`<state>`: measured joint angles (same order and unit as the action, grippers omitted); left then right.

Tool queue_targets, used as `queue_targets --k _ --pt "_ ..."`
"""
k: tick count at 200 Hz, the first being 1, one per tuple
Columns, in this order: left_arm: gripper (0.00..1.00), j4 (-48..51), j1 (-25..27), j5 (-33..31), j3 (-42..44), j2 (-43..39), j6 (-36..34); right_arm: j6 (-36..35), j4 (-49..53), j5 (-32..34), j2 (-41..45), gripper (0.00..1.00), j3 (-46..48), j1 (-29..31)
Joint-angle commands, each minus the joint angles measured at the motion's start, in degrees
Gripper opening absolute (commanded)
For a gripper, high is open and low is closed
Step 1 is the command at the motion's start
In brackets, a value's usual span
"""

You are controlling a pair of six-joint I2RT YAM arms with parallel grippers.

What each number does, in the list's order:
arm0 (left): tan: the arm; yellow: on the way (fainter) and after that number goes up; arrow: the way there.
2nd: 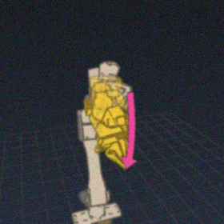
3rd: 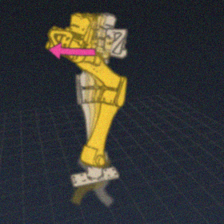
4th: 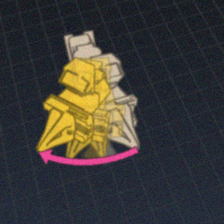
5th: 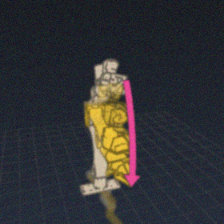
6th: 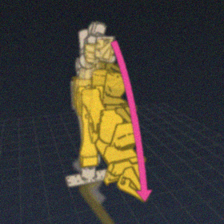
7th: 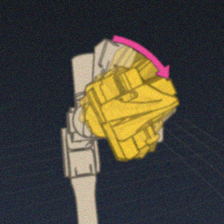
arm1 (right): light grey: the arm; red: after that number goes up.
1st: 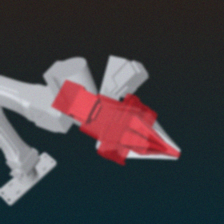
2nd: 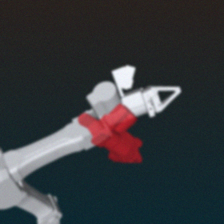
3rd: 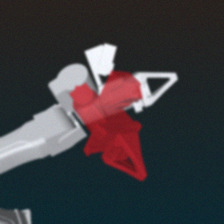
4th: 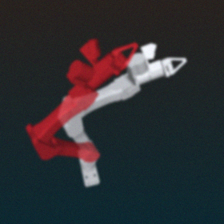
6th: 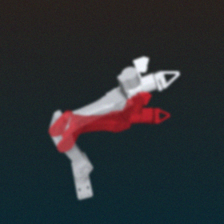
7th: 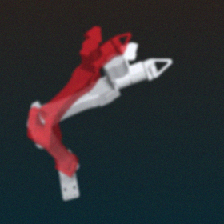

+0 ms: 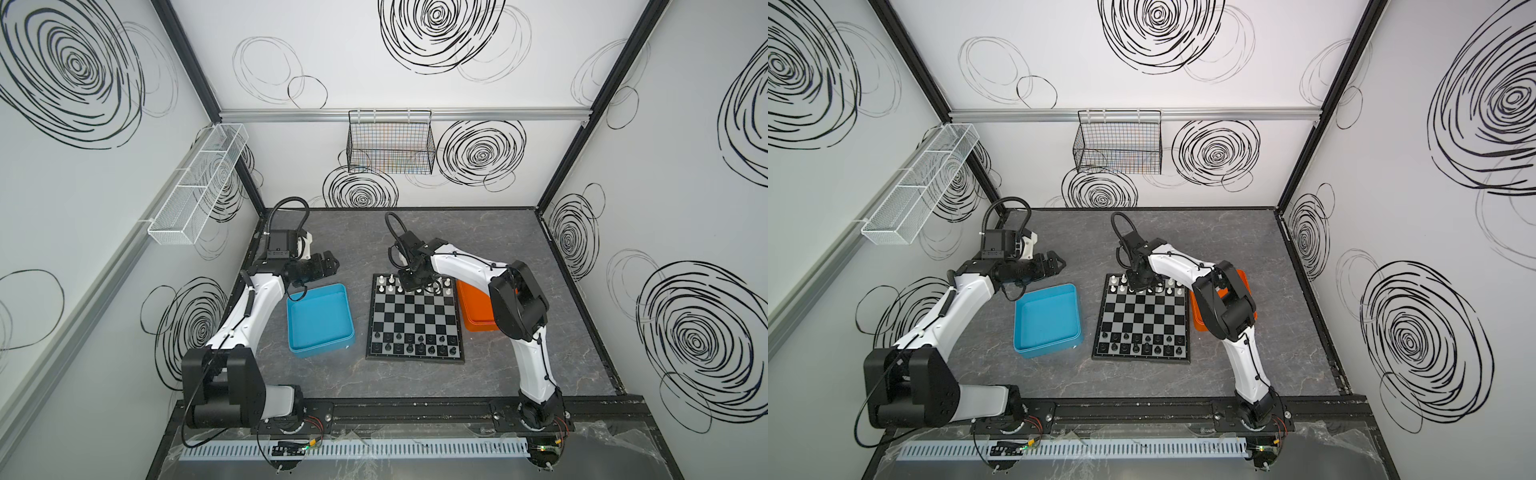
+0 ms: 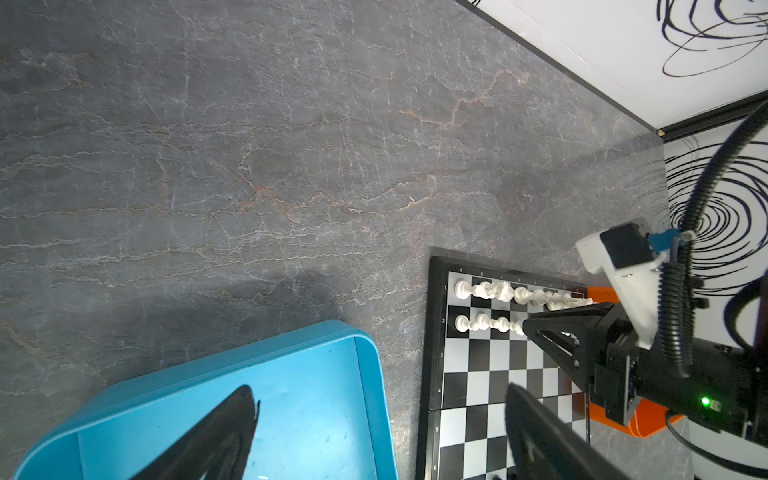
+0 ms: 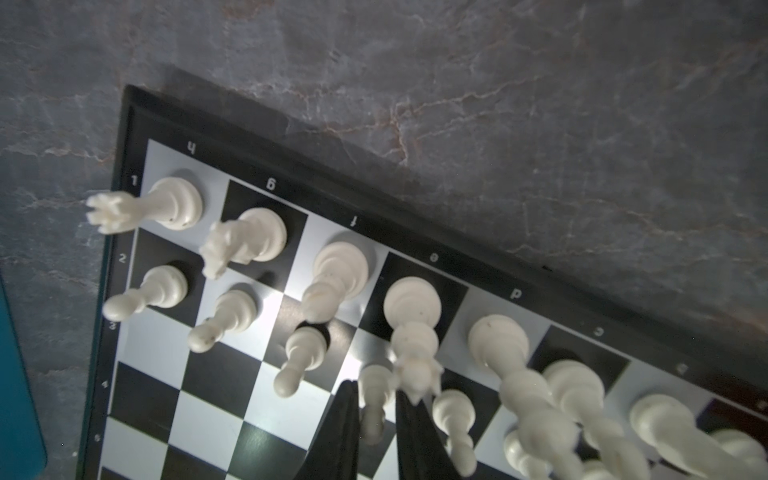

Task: Set up the chess pieces on the board
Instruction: 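Lower the white pawn onto the white pawn row and open the right gripper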

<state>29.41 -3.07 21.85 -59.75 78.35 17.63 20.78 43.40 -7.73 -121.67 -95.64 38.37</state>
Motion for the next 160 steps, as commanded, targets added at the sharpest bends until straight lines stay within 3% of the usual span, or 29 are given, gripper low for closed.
queue_targets --k 1,83,160 --pt "0.96 -2.2 -0.6 0.8 0.4 0.7 0.4 -0.2 1.3 0.8 -0.9 0.23 -0.4 0.6" --pt "0.96 -2.1 -0.6 0.9 0.1 0.7 0.4 -0.1 3.1 1.9 0.3 0.26 -2.7 0.8" --pt "0.96 -1.1 -0.6 -0.3 -0.9 -1.3 0.8 -0.1 5.3 3.0 5.6 0.37 -6.8 0.9"
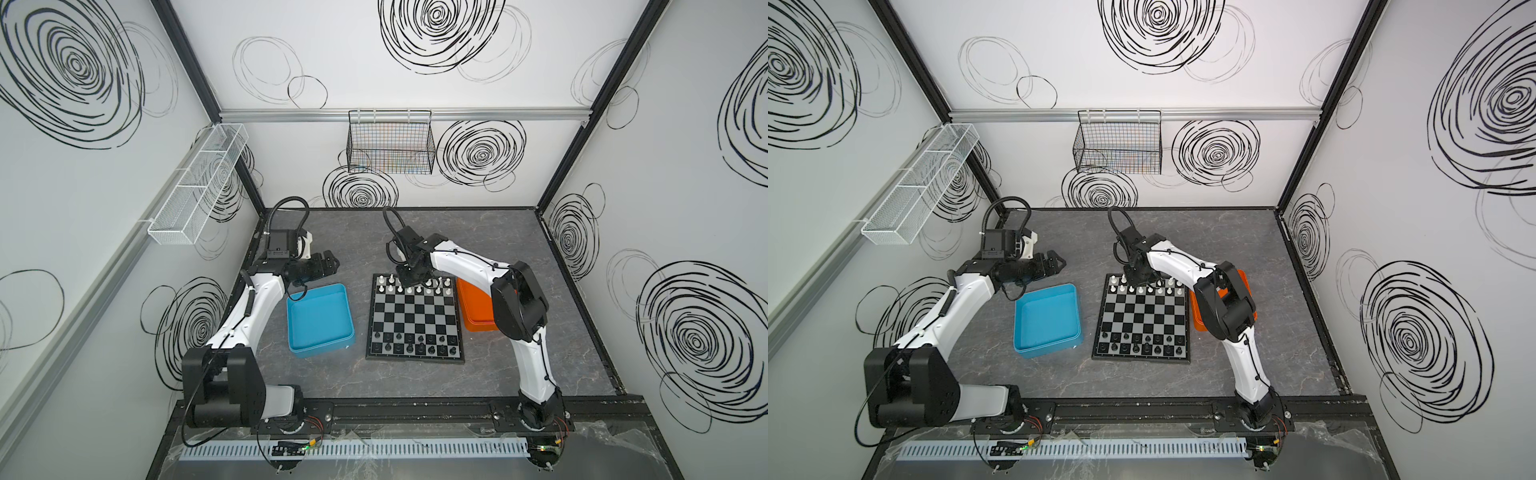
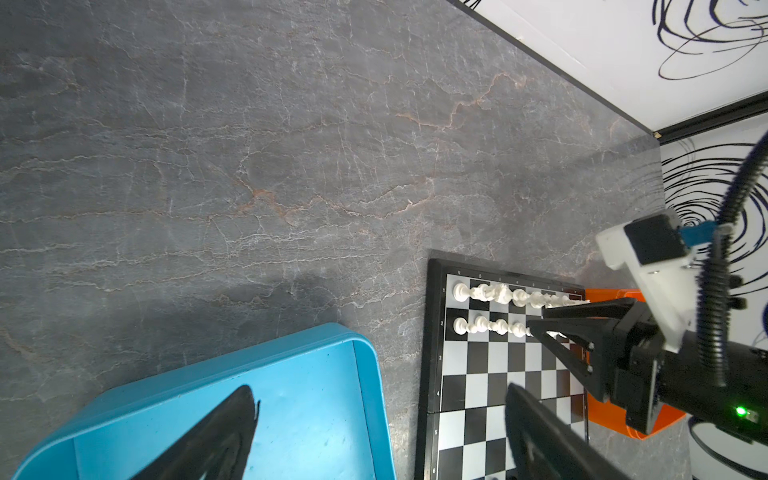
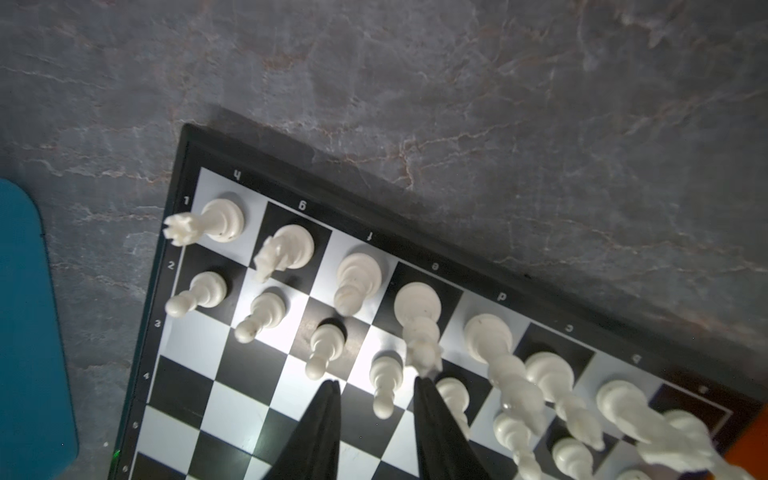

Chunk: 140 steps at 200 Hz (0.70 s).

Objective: Set up the chess pieces on the board

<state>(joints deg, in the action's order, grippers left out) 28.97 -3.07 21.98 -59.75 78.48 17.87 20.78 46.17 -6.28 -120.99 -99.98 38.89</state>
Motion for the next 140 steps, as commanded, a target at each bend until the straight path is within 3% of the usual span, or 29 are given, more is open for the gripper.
queue_targets --k 1,56,123,129,140 --pt "0.96 -0.7 -0.6 -0.4 -0.9 -1.4 0.5 -0.1 2.6 1.6 5.0 0.38 -2.5 0.4" --pt "0.96 -1.1 -0.6 0.3 -3.8 -2.8 1.0 -1.6 2.3 3.0 11.0 0.54 -2.5 -1.8" --pt "0.96 -6.5 -0.5 -1.0 -11.5 -7.6 0.8 -4.9 -3.6 1.0 22.7 0.77 4.0 -12.6" --pt "0.96 -7.3 -0.5 -1.4 -11.5 -8.1 0.5 -4.9 -4.3 0.7 23.9 0.99 5.0 -13.7" --pt "0.96 -9.6 -0.7 -2.0 -10.7 -9.3 -0.1 -5.2 -6.1 -0.5 26.5 1.0 7.1 -15.9"
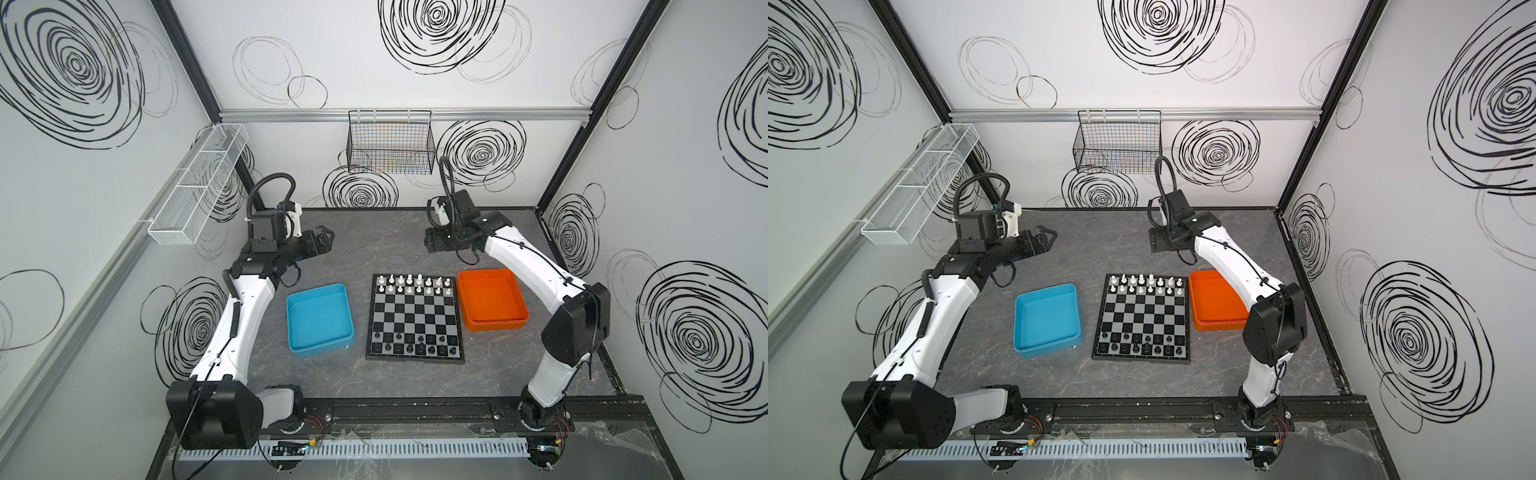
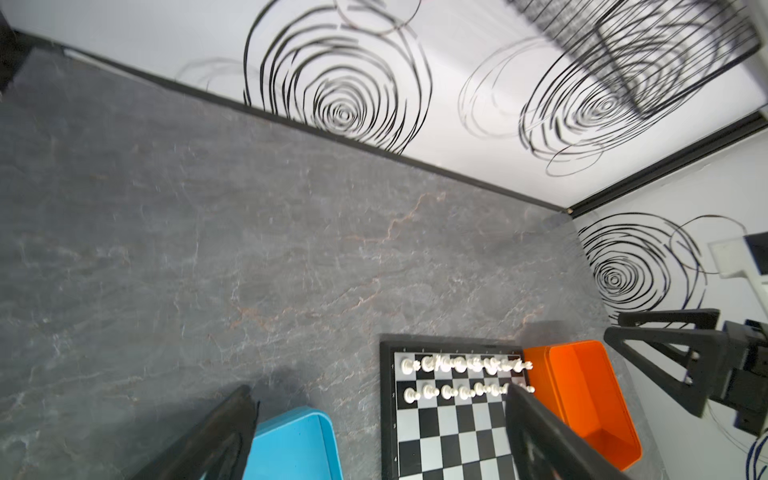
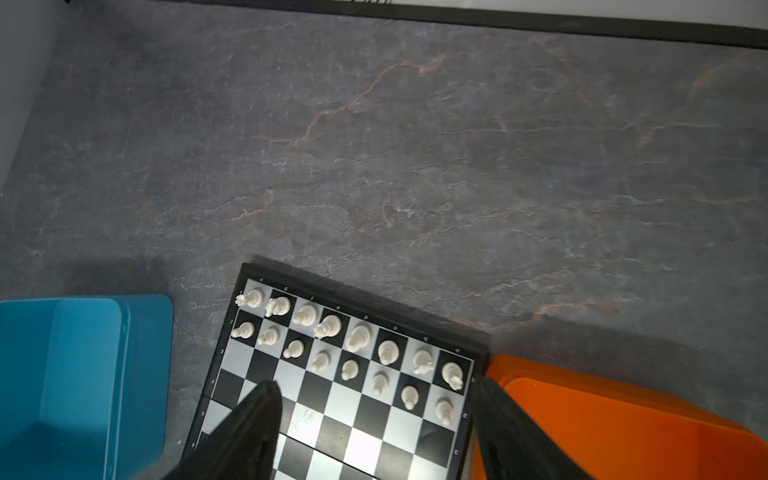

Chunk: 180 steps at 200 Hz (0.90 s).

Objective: Set up the chess pieces on the board

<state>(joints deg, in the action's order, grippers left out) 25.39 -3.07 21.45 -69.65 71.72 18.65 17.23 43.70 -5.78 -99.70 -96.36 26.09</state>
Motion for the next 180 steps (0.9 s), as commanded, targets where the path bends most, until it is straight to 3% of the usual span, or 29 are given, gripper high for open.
queue_targets --k 1,36,57,84,124,141,180 --pt "0.96 -6.3 -0.8 -1.6 -0.6 -2.6 -0.9 -1.6 -3.8 -1.1 5.4 1.0 3.7 -3.3" --pt "0.96 -15.5 -2.2 -1.9 4.6 -6.4 -2.7 -1.7 -11.8 -0.5 15.9 1.0 14.5 -9.2" --pt "0.96 -24.9 -2.6 -1.7 12.0 -9.7 -4.7 -0.8 -16.4 2.6 22.9 1.0 21.6 -11.5" --pt "0.96 -36.9 -3.0 -4.5 21.5 -13.3 -2.4 -1.0 -23.0 5.4 31.5 1.0 29.6 -13.7" --pt "0.96 -38.2 -2.8 -2.3 24.2 -11.5 -6.4 -4.4 -30.6 11.8 38.5 1.0 38.0 -14.9" --pt "0.96 -40.0 -1.9 -4.9 26.5 -11.5 -7.5 -4.8 -38.0 14.2 42.3 1.0 44.4 -15.1" --pt "0.96 -56.5 0.8 -8.0 38.3 -12.6 -16.0 -7.0 -52.9 19.4 52.1 1.0 56.4 -15.2"
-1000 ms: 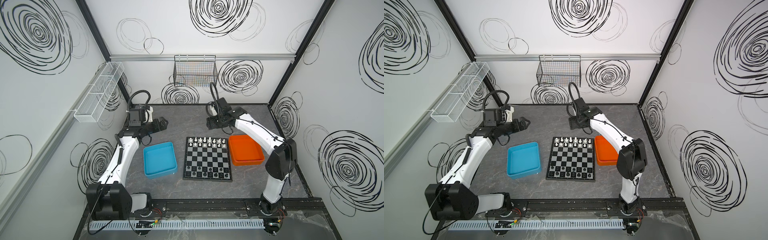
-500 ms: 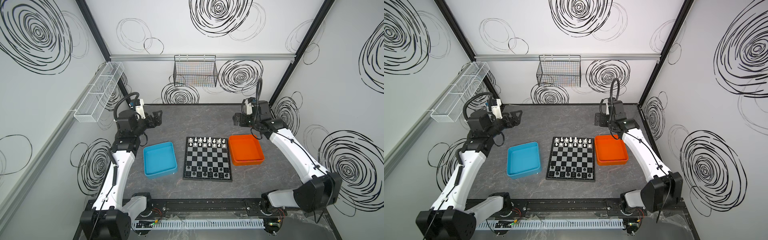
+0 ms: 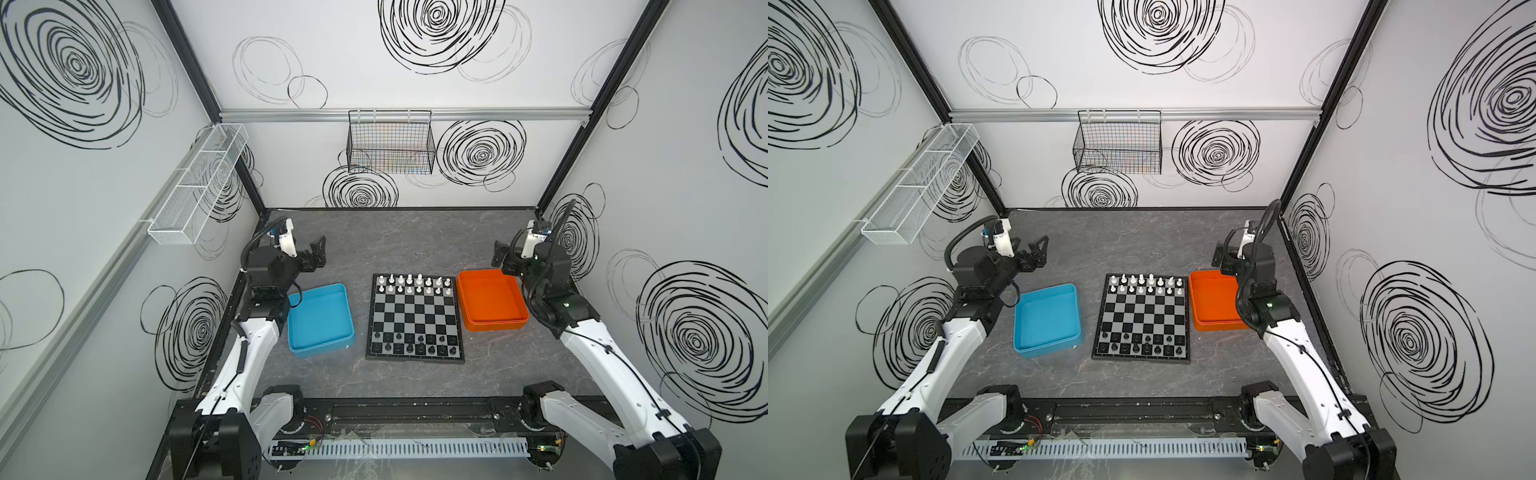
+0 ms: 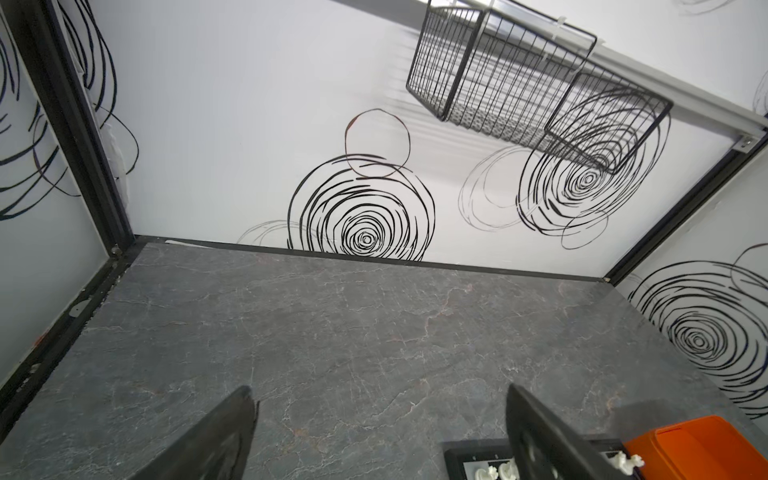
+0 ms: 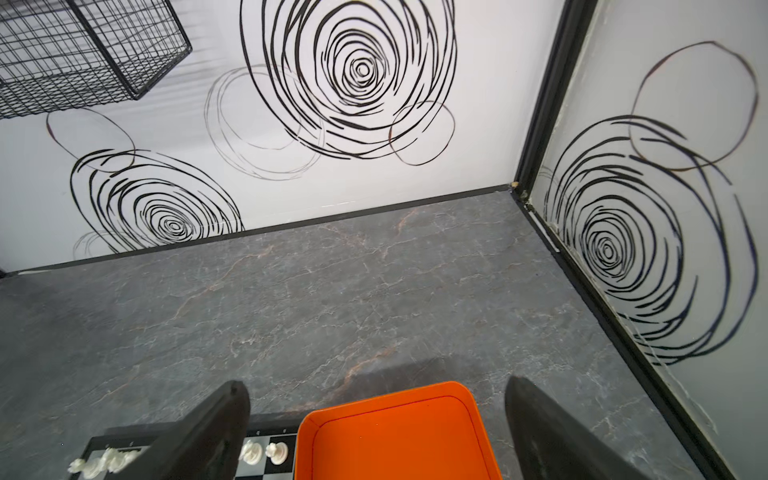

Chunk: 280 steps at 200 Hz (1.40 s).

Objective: Set up the chess pieces on the board

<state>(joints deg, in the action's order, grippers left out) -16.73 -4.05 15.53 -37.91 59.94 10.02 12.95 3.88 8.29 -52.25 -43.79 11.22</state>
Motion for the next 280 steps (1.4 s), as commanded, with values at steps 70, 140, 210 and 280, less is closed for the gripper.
queue_targets --k 70,140,210,280 --pt "0.96 -37.6 6.1 -16.8 21.8 5.7 -8.0 -11.5 -17.2 9.9 6.3 1.0 12.1 -0.7" --pt "0.96 -68.7 8.8 -19.8 29.7 27.1 -12.1 -14.4 -27.0 10.1 6.2 1.0 22.1 -3.0" --pt "0.96 -63.1 8.1 -19.3 28.0 25.7 -11.0 -10.2 -37.3 12.9 1.8 1.0 28.9 -4.5" --pt "0.96 -63.0 7.8 -18.8 27.9 25.7 -10.8 -10.0 -47.7 10.3 -4.7 1.0 29.9 -5.6"
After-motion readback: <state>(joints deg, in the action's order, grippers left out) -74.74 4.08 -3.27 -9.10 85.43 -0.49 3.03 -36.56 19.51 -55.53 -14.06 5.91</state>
